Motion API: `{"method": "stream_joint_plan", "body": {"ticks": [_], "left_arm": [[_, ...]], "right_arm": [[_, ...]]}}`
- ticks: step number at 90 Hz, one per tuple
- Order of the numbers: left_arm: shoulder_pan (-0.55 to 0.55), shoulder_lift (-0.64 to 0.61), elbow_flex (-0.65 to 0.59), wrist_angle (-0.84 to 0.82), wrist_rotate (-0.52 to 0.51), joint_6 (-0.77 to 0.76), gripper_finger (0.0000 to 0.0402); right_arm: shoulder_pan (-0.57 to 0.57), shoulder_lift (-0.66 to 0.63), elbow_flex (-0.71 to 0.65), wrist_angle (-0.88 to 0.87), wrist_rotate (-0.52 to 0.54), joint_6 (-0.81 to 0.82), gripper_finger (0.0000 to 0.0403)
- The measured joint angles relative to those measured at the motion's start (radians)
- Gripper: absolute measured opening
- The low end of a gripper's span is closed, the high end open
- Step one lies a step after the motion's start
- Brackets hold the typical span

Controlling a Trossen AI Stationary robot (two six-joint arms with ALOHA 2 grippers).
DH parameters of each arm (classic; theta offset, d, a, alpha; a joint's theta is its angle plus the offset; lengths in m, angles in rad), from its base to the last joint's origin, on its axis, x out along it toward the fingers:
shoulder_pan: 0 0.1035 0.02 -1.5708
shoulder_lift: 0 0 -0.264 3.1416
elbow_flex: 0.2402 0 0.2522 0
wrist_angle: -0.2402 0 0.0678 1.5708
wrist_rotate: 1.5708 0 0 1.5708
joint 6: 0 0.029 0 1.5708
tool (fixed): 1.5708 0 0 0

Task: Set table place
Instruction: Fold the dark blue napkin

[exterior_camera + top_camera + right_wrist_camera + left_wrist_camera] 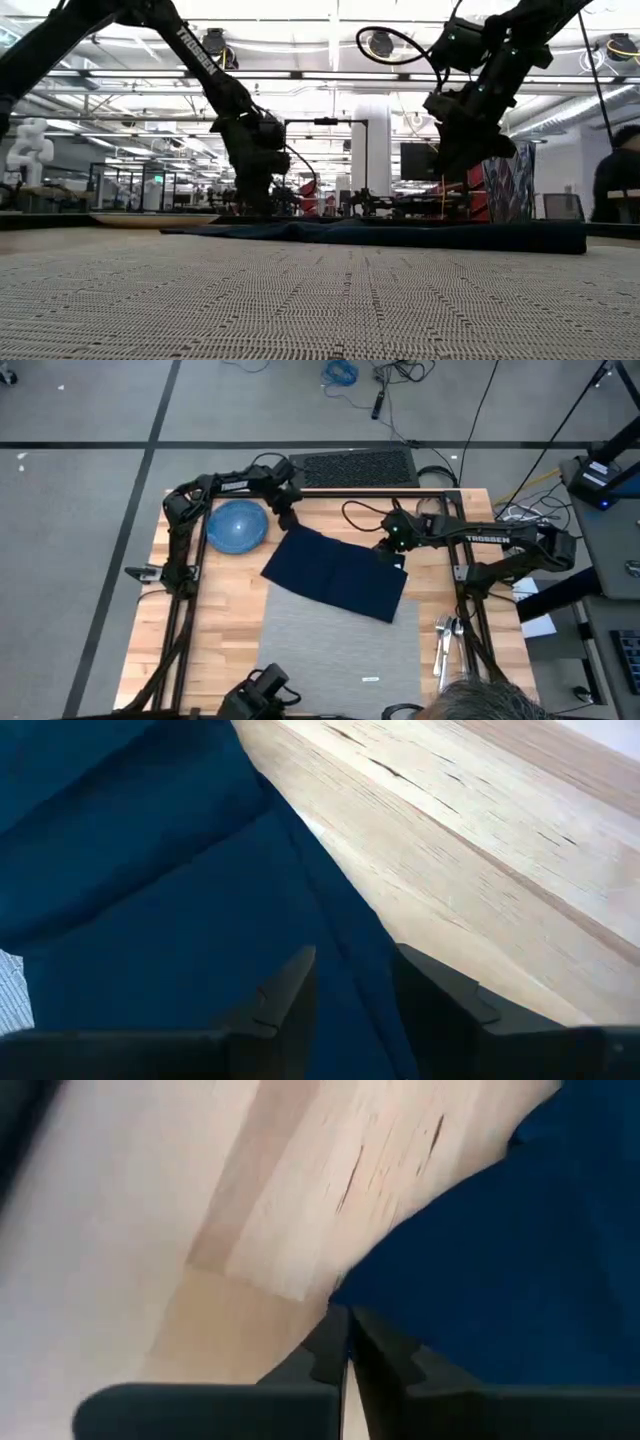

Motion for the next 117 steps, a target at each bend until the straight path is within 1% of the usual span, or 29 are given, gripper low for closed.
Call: {"method": "stream_joint_plan", "body": {"ticks": [17,25,30,36,39,44,49,57,71,82,90,108,113,117], "left_arm": [[0.002,-0.052,0.027,-0.011,0.051,-0.003,0.0],[-0.002,-0.059,0.027,-0.044,0.052,-0.008,0.0],[-0.003,-0.057,0.024,-0.064,0.021,-0.012,0.0],[-0.002,-0.045,0.01,-0.051,-0.063,-0.034,0.0],[-0.001,-0.034,0.004,-0.05,-0.089,-0.036,0.0],[0.006,-0.014,0.002,-0.053,-0.086,-0.041,0.0],[0.014,0.001,0.001,-0.05,-0.053,-0.065,0.0005],[0.023,0.022,0.001,-0.04,-0.001,-0.087,0.0022],[0.026,0.037,0.001,-0.03,0.08,-0.108,0.0071],[0.026,0.054,0.001,-0.031,0.081,-0.114,0.0107],[0.026,0.063,0.001,-0.031,0.08,-0.114,0.0121],[0.018,0.069,0.001,-0.016,0.08,-0.089,0.0121],[0.018,0.069,0.001,-0.009,0.078,-0.088,0.0111],[0.018,0.069,0.001,-0.01,0.077,-0.088,0.0093]], "right_arm": [[0.0,0.0,0.0,0.0,0.001,-0.021,0.0121],[0.0,0.0,0.0,0.0,0.005,-0.021,0.0121],[-0.001,0.0,0.0,0.001,0.006,-0.023,0.0121],[-0.006,0.0,0.0,0.0,0.005,-0.028,0.0121],[-0.01,0.0,0.0,0.001,0.005,-0.031,0.0121],[-0.015,0.0,0.0,0.0,0.004,-0.037,0.0121],[-0.02,0.0,0.0,0.0,0.003,-0.041,0.0123],[-0.028,0.0,0.0,-0.001,0.0,-0.047,0.0123],[-0.032,0.0,0.0,-0.008,0.0,-0.051,0.0124],[-0.032,0.0,0.0,-0.008,-0.004,-0.052,0.0124],[-0.032,0.0,0.0,-0.008,-0.01,-0.057,0.0124],[-0.032,0.0,0.0,-0.007,-0.021,-0.063,0.0124],[-0.032,0.0,0.0,-0.007,-0.021,-0.066,0.0124],[-0.032,0.0,0.0,-0.007,-0.021,-0.068,0.0124]]}}
